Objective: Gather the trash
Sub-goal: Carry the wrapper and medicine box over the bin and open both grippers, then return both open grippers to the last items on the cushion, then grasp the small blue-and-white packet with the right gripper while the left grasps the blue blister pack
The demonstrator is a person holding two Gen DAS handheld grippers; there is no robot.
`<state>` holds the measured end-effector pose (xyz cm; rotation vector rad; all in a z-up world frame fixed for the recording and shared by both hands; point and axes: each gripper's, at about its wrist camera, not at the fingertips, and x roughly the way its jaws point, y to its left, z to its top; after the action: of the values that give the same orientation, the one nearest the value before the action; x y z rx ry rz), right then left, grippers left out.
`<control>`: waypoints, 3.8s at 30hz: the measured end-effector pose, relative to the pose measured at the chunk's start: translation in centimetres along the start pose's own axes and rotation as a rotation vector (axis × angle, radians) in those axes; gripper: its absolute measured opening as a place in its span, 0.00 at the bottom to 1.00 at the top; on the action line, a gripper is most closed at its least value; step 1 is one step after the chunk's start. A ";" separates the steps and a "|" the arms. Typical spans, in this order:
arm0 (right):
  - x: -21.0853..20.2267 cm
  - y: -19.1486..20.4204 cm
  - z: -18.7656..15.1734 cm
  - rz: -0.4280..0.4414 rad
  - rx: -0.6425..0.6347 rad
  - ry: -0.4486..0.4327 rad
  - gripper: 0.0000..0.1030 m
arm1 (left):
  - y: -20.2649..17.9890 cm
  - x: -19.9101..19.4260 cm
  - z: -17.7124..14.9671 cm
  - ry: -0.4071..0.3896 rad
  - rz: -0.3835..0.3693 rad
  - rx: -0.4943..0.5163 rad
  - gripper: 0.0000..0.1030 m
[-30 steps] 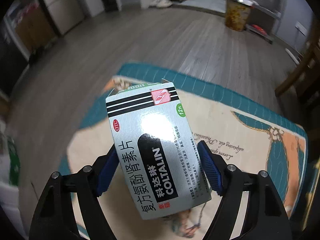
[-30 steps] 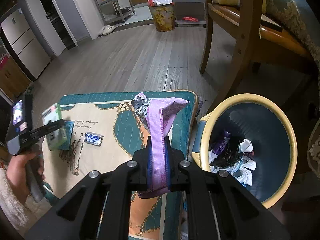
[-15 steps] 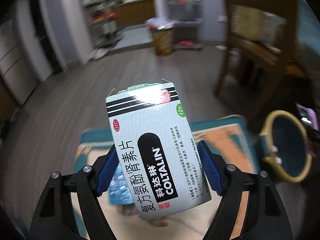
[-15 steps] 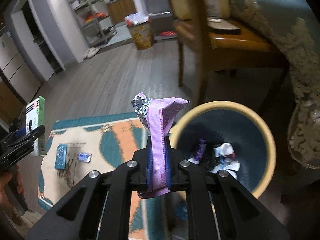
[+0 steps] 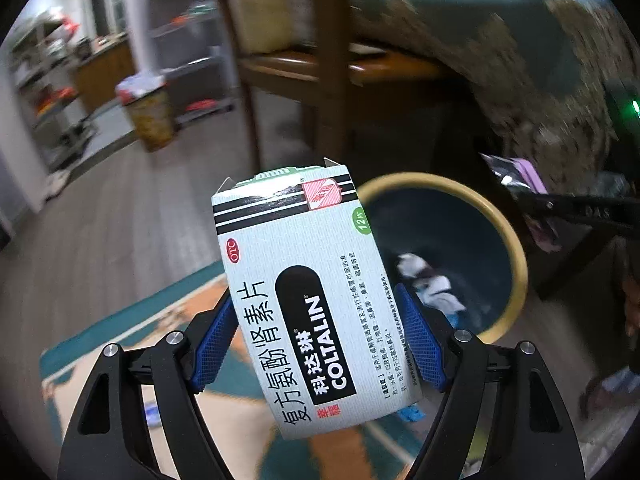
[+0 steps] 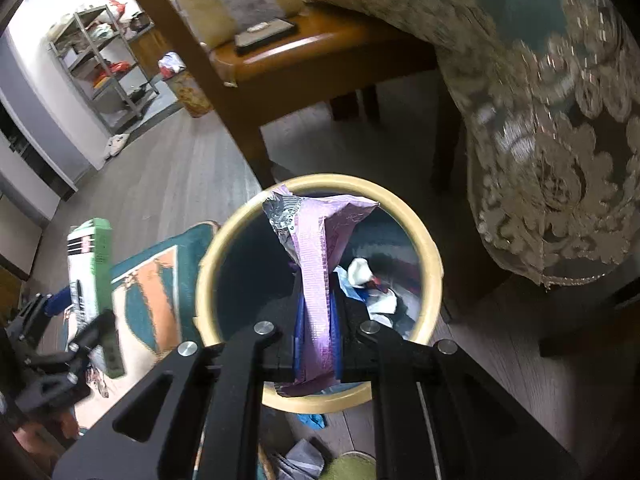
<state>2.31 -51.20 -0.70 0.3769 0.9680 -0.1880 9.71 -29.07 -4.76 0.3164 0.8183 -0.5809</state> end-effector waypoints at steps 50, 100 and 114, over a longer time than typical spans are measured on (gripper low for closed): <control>0.7 8.9 0.4 -0.014 -0.101 -0.017 0.78 | 5.6 -5.0 -3.0 -0.067 0.017 -0.025 0.91; 16.0 37.2 -14.0 0.343 -1.143 0.205 0.59 | 31.1 -5.6 -20.4 0.268 0.309 -0.556 0.93; 17.0 36.7 -13.8 0.372 -1.123 0.248 0.29 | 30.8 -1.6 -21.2 0.364 0.232 -0.598 0.93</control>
<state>12.98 -11.87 -13.46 -0.4706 1.0783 0.7423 14.71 6.31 -15.96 -0.0390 1.2422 -0.0418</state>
